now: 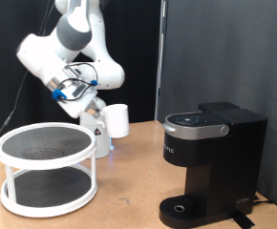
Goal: Make a cup of coffee with the keurig machine
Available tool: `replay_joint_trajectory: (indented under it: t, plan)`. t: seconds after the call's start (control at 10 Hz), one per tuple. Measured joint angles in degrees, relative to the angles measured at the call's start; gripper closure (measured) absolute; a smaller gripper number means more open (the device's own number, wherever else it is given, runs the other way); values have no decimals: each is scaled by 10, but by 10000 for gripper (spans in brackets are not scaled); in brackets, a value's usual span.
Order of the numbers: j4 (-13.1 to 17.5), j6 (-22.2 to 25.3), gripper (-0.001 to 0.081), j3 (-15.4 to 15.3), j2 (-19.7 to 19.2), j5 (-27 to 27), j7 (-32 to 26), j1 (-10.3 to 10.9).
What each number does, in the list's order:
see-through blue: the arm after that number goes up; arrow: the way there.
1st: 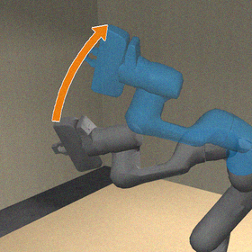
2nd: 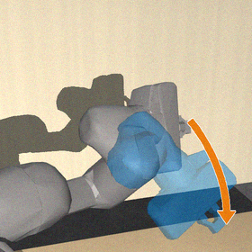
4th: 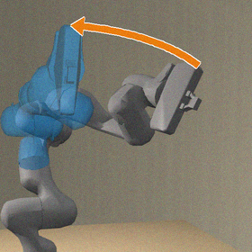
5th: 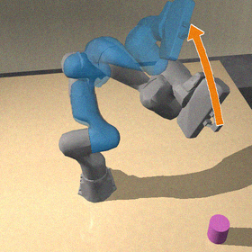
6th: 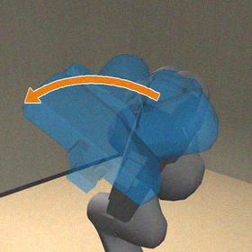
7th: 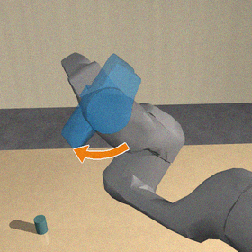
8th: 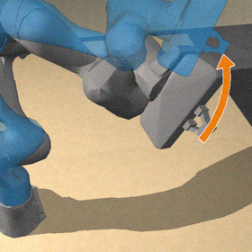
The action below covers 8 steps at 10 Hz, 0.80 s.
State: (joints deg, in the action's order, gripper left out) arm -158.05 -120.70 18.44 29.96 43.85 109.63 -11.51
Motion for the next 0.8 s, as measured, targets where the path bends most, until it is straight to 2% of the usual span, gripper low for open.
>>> replay_joint_trajectory:
  t: [0.3,0.7,0.8]
  plan:
    - [2,-43,806,-35,-20,42,5,33]
    - [5,-47,806,-38,-35,44,6,36]
    - [3,-68,806,-47,-47,44,7,38]
